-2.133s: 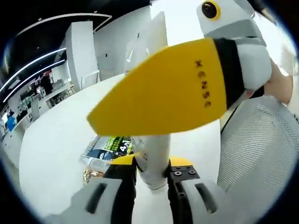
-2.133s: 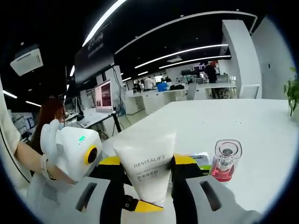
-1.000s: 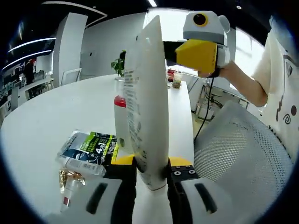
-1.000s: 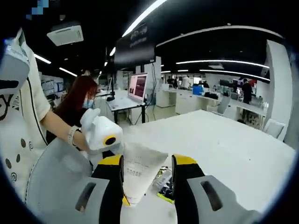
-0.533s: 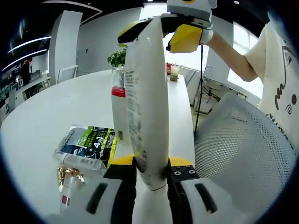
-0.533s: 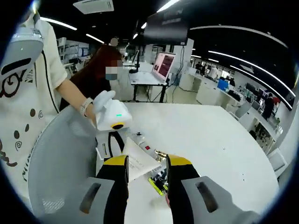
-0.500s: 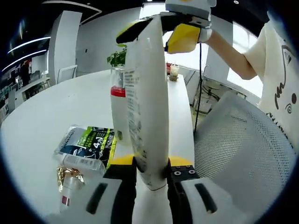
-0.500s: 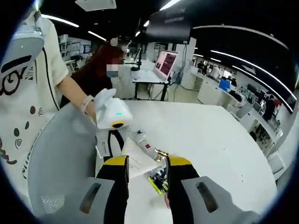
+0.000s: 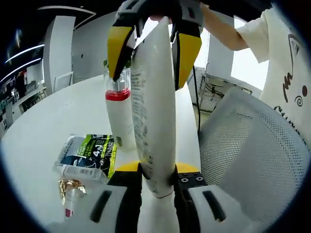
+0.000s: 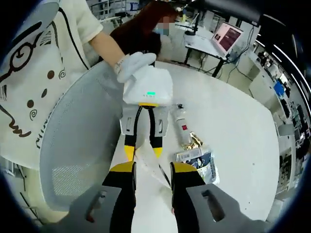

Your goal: Arrange the skincare products in the storage area until every visible bottle or jar stands upright without overlapping.

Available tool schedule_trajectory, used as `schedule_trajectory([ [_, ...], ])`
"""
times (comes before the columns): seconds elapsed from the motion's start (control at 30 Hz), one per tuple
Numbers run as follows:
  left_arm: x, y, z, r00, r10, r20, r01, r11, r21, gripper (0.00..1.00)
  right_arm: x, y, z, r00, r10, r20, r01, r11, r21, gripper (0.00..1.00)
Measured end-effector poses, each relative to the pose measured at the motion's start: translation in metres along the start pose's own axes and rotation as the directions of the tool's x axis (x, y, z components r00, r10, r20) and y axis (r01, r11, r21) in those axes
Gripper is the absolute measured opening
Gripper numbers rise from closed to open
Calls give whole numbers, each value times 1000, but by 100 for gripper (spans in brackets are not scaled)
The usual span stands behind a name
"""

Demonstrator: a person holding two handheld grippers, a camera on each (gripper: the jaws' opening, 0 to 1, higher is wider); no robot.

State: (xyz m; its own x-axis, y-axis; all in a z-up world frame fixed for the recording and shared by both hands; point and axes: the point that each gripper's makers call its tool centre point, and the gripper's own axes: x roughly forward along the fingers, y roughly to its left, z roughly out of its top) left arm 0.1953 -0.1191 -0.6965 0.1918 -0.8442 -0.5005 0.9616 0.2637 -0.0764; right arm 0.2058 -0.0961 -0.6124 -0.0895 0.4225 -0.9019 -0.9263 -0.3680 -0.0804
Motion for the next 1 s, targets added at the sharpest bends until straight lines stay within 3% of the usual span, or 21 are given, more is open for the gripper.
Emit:
schedule_trajectory([
  [0.2,2,2,2,1000,-17,13,17,999,41,18,11,5,-3,986,115,-118,-124,990,-68,16],
  [0.47,4,7,4,999,-31,35,29,998,64,17,18,6,-3,977,166,-136,-176,982,-65,14],
  [0.6,7,10,3,999,-29,34,26,996,83,18,19,6,-5,976,145,-163,-158,985,-74,13],
  [0.77,11,9,0,999,-40,30,37,994,100,18,21,5,-9,973,144,-180,-149,989,-18,11],
  [0.87,14,10,0,1000,-18,20,15,988,154,18,20,5,-8,975,131,-181,-133,991,1,9],
  [1.0,13,17,-1,1000,15,20,-18,989,144,18,18,2,-6,978,101,-183,-93,994,54,7],
])
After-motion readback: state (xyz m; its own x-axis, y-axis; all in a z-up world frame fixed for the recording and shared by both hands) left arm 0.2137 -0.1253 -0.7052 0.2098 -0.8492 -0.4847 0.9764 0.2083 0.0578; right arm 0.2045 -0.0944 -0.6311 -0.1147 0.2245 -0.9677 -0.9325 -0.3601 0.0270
